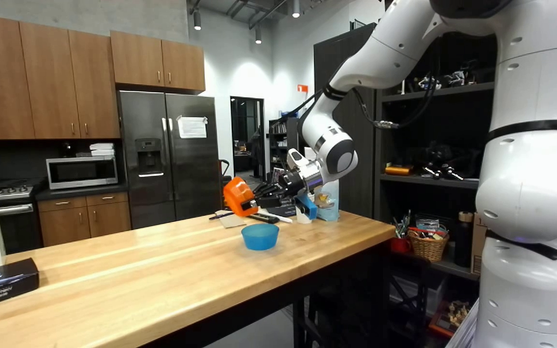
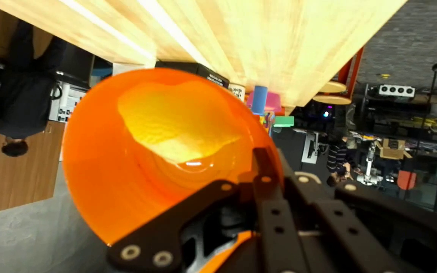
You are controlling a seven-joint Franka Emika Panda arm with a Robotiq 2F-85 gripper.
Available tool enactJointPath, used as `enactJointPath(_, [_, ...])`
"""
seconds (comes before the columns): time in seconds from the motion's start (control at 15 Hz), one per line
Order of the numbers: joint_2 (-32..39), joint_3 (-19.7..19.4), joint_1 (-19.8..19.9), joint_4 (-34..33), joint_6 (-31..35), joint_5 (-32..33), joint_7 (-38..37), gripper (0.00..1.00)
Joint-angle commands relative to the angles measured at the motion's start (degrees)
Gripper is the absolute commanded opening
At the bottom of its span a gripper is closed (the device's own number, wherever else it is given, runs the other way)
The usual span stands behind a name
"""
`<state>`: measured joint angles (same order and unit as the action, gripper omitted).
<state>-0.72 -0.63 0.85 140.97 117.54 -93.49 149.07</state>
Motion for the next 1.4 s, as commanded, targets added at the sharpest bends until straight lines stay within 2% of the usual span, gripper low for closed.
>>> enactJointPath(0.0, [-0.33, -0.53, 0.52, -0.28, 2.96, 0.37, -0.11, 0.01])
enactJointPath(0.2, [0.42, -1.6, 1.47, 0.07, -0.87, -3.98, -0.2, 0.01])
enactJointPath(0.53, [2.36, -3.01, 2.6, 3.0, -10.61, -16.18, -3.0, 0.01])
enactJointPath(1.0, [4.25, -3.5, 2.89, 8.16, -19.88, -31.05, -9.91, 0.01])
enactJointPath(1.33, [5.3, -3.8, 2.98, 11.4, -29.63, -41.27, -14.24, 0.01])
